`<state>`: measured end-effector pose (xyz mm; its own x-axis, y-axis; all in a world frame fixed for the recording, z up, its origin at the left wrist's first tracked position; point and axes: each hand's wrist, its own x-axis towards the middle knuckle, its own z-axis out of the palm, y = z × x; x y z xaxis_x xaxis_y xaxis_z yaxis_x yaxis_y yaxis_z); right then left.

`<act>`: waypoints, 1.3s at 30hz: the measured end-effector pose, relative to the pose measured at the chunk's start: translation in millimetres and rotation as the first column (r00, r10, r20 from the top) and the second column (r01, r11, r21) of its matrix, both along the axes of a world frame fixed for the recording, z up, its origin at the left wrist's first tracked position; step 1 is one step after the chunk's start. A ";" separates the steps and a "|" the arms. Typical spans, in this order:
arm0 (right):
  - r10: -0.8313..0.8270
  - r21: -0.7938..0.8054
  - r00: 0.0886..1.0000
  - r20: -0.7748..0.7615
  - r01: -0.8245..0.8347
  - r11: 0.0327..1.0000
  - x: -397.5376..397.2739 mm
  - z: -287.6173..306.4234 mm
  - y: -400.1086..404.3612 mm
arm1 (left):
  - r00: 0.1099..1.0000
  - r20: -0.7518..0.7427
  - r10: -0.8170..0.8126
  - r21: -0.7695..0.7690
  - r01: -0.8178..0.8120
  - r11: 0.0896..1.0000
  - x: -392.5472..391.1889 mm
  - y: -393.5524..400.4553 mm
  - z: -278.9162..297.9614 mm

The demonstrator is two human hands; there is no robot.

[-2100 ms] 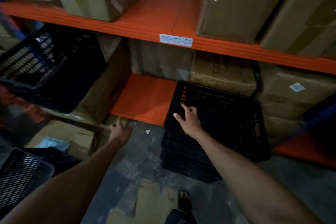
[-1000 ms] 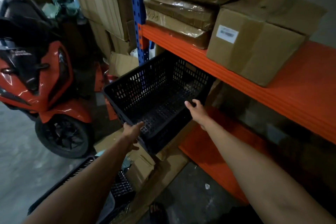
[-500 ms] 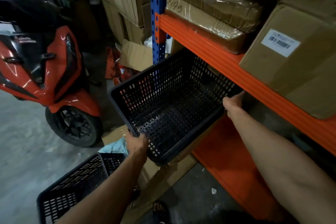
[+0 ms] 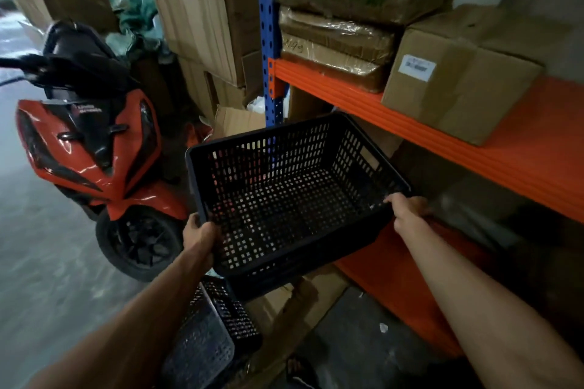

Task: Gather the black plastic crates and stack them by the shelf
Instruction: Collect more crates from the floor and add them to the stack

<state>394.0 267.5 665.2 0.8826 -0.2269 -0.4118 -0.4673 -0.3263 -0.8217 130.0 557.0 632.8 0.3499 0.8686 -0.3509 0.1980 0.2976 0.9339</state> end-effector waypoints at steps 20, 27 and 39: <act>-0.493 0.255 0.828 0.268 0.432 0.865 -306.8 85.0 -298.6 | 0.849 -0.016 -0.529 0.084 0.528 0.845 -108.4 -180.8 100.4; -0.535 0.373 0.760 0.370 0.406 0.835 -326.2 111.6 -392.9 | 0.733 -0.052 -0.678 0.102 0.679 0.727 -85.6 -249.0 150.3; -0.638 0.384 0.722 0.267 0.527 0.758 -340.6 133.4 -582.8 | 0.552 -0.068 -0.831 0.179 0.826 0.534 -34.1 -430.6 194.1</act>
<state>53.4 -315.3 798.6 0.7022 -0.6786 -0.2152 -0.1420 0.1628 -0.9764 95.9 126.4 826.9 0.9503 0.2272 -0.2130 0.2504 -0.1507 0.9564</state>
